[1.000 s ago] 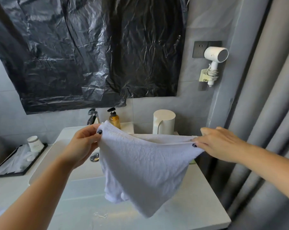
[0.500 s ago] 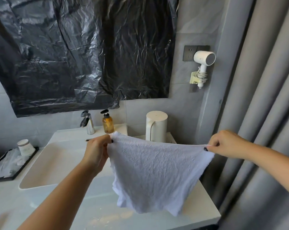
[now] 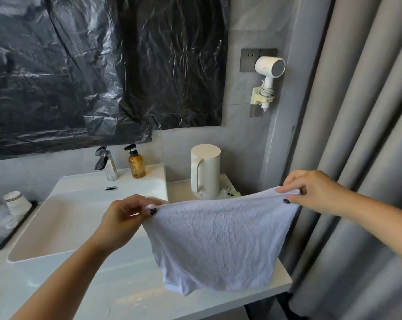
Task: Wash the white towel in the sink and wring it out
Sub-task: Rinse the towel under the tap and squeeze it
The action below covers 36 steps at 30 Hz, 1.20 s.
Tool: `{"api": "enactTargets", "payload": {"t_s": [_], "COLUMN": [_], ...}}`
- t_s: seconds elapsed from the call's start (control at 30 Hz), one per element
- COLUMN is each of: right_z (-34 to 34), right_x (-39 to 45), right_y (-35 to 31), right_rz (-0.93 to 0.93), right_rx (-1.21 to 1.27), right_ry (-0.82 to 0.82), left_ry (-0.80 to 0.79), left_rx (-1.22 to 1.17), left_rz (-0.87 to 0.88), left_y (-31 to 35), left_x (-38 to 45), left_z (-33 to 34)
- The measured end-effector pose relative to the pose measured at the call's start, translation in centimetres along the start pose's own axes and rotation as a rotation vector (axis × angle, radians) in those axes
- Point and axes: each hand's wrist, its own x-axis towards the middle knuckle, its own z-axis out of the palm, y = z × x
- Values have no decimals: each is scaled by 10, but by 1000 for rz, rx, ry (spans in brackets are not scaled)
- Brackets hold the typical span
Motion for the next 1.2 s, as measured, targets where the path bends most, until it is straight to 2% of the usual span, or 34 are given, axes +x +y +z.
{"api": "enactTargets", "payload": {"t_s": [0.1,0.23,0.33,0.43,0.53,0.67,0.77,0.8,0.87,0.93,1.03,1.13,1.2], "right_z": [5,7,8,9,13,10,1,-1,-3,-2,1,-4,-13], "right_x": [-2,-2,-5,-5,-2,10,17,18,23,28,29,18,14], "right_y": [5,7,8,0,-11,-19,-24,-25,-23,-18,-12,-15,-19], "right_rz": [-32,-34,-13,-62,-124,-71,11,48,155,268,309,216,188], "right_rx": [-129,-212,-146,-59,-56,-48,25,46,128,226,204,73,15], "right_ry": [-126,-216,-72,238,503,610,552,511,418,337,340,372,345], "left_ry": [-13,44,95,192,356,509,512,512,462,387,381,444,445], "left_rx": [162,13,-145,-155,-131,-134,-128,-258,-687,-864,-713,-601,-553], "left_rz": [52,-17,-131,-218,-315,-334,-396,-482,-734,-867,-729,-530,-472], "left_y": [-1,2,8,8,6,9,16,17,23,28,33,39,39], "left_x": [-2,-8,-11,-11,-7,10,23,28,35,38,40,37,41], "left_z": [0,2,2,2,8,17,19,18,21,27,36,36,34]}}
